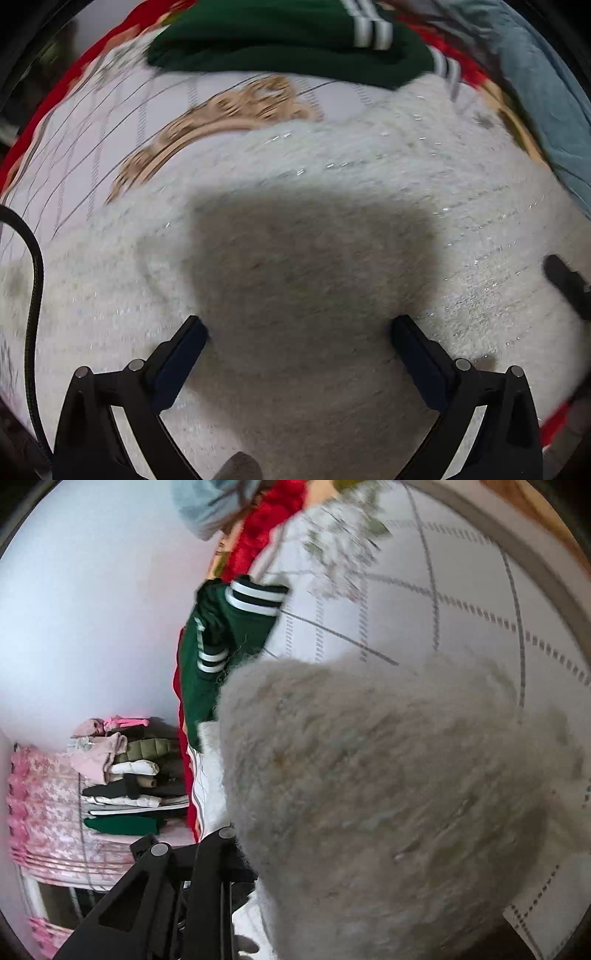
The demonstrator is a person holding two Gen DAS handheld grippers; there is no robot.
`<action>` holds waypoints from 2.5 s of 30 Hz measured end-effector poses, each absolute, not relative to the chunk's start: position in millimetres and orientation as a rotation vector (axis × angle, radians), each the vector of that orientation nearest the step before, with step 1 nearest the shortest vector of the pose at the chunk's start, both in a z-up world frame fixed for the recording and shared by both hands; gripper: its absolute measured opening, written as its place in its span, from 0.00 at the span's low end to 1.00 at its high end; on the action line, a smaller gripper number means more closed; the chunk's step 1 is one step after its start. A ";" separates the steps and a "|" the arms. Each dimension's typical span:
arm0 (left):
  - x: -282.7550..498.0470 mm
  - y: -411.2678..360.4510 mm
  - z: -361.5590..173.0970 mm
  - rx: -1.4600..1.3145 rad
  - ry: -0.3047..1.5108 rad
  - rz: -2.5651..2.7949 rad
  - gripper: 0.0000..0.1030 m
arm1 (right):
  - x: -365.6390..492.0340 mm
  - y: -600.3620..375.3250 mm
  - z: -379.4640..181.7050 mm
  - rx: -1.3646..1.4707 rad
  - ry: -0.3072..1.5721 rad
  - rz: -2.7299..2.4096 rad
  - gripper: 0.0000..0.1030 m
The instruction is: Fold large clothes
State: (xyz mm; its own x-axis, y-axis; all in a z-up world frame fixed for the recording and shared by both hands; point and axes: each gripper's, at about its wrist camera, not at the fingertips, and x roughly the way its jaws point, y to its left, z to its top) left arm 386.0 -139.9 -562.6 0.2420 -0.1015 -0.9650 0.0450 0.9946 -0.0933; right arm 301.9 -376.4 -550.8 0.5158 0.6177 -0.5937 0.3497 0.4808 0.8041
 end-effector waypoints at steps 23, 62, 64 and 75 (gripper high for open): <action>364.9 -14.2 -493.5 -0.523 1.198 -0.024 1.00 | 306.7 -234.3 -368.1 0.340 0.961 0.293 0.25; 266.9 70.2 -526.7 -0.313 1.335 0.269 1.00 | 261.7 -155.5 -422.4 0.250 1.427 0.350 0.48; 256.2 67.5 -548.3 -0.310 1.377 0.260 1.00 | 275.9 -159.5 -439.1 0.281 1.441 0.337 0.38; 253.7 64.4 -516.8 -0.225 1.380 0.318 1.00 | 329.2 -112.1 -527.1 0.172 1.660 0.286 0.32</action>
